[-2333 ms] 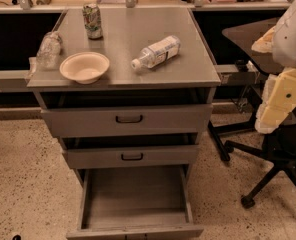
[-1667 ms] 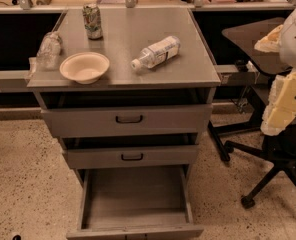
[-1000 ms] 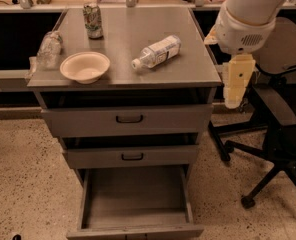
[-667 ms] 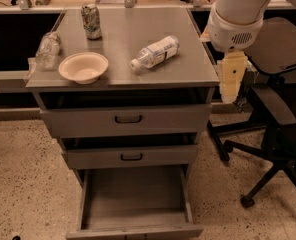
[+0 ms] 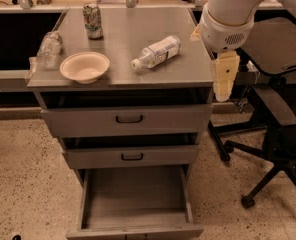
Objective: Place blue plastic bottle into bottom drawer
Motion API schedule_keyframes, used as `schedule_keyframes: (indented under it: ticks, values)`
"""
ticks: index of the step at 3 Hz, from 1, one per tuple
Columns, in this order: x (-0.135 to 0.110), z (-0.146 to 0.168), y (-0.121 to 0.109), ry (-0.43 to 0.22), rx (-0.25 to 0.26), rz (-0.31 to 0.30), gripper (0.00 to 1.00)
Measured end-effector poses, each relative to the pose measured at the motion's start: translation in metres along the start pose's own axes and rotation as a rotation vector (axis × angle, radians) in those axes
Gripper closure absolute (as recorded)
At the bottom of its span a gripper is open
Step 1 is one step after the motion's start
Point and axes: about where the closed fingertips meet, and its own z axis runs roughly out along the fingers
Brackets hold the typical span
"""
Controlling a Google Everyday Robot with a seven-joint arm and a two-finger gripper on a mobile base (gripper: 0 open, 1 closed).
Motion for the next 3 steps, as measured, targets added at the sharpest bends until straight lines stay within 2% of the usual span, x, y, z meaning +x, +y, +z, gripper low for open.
schedule_keyframes:
  ticks: [2, 3]
  values:
    - [-0.027, 0.036, -0.071, -0.068, 0.08, -0.192, 0.0]
    - [-0.039, 0.059, -0.107, -0.08, 0.08, -0.254, 0.0]
